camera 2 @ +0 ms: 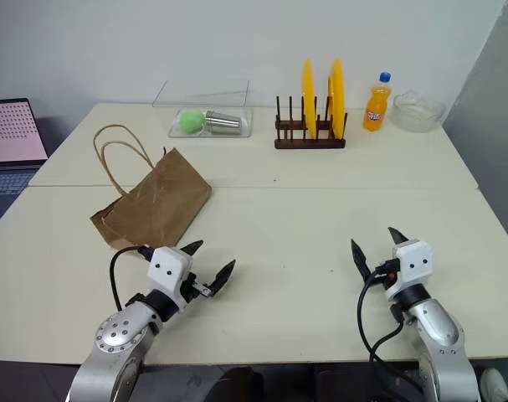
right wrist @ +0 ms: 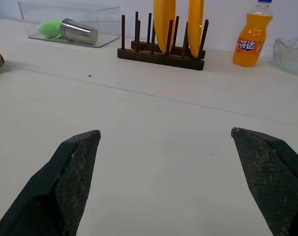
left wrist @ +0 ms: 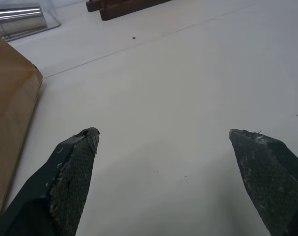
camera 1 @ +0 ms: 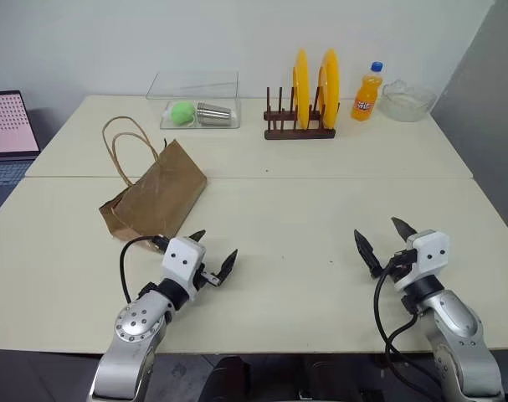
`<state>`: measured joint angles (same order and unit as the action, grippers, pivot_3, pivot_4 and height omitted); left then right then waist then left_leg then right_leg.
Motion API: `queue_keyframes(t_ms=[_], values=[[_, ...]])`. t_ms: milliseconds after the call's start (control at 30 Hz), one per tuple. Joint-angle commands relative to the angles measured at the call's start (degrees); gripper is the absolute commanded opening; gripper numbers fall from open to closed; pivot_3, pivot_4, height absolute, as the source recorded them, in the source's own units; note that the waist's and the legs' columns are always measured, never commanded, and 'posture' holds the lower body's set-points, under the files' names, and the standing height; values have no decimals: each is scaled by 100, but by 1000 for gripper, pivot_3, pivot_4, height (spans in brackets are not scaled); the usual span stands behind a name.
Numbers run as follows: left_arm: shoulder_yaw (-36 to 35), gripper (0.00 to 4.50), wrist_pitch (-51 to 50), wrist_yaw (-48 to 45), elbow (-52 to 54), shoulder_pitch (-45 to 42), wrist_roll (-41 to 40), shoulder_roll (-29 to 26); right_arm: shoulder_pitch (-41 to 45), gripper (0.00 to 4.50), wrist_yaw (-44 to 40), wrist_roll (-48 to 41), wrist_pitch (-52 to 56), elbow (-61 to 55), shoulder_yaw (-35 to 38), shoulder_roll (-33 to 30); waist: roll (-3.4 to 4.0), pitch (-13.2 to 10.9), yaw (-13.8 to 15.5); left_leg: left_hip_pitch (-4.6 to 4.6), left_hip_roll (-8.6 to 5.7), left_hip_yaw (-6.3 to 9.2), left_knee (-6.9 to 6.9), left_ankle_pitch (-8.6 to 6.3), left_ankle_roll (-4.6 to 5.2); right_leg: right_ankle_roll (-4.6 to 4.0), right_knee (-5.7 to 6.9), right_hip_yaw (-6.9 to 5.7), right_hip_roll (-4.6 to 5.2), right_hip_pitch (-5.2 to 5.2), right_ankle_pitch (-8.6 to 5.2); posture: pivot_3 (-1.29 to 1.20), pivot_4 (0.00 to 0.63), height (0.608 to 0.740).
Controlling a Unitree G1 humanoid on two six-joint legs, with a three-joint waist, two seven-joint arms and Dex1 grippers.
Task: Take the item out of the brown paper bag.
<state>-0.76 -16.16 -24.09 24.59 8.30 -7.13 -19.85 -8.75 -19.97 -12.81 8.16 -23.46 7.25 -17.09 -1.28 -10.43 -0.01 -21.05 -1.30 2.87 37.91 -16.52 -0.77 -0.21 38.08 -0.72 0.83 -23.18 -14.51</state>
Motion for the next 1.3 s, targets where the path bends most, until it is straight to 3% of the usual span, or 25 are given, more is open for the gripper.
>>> queue_keyframes(t_ms=[33, 633, 800, 1000, 1133, 1300], values=[[-113, 4494, -8, 85, 274, -45, -69, -3, 61, 4500, -33, -20, -73, -63, 17, -31, 0, 0, 0, 0, 0, 0, 0, 0, 0, 0, 0, 0, 0, 0, 0, 0, 150, 740], [-283, 4494, -416, 508, 806, -50, -32, 3, 320, 4500, -406, 74, -372, 110, -366, -150, 0, 0, -4, 0, 0, -1, 0, 0, 0, 0, -1, 1, 0, 0, 0, 0, 150, 740], [-851, 4494, -905, 916, 1380, -165, -334, 205, 1012, 4500, -1048, -362, -33, -105, -662, -469, 0, -1, -9, -1, 0, -1, 2, 0, 0, 1, -1, 1, 0, 0, 0, 0, 150, 740], [-1750, 4494, -1406, 1256, 1898, -248, -812, 291, 2357, 4500, -1799, -1689, 1417, -356, -762, -890, -4, -4, -10, 0, -1, 2, 2, 0, 0, 1, 0, -1, -2, 1, 1, 0, 150, 740], [-2624, 4494, -2067, 1302, 1859, -674, -1446, -33, 3025, 4500, -2206, -2526, 2255, -419, -687, -1245, -10, -7, 8, -2, 0, 10, 3, 0, 0, 1, -1, -9, -2, 2, 1, 0, 150, 740], [-3583, 4494, -2954, 874, 1312, -1210, -2315, -1072, 3453, 4500, -2659, -2599, 2335, -264, -835, -1486, -17, -9, 1, -6, -1, 13, 4, 0, 0, 0, -5, -13, -2, 1, 1, 0, 150, 740]])
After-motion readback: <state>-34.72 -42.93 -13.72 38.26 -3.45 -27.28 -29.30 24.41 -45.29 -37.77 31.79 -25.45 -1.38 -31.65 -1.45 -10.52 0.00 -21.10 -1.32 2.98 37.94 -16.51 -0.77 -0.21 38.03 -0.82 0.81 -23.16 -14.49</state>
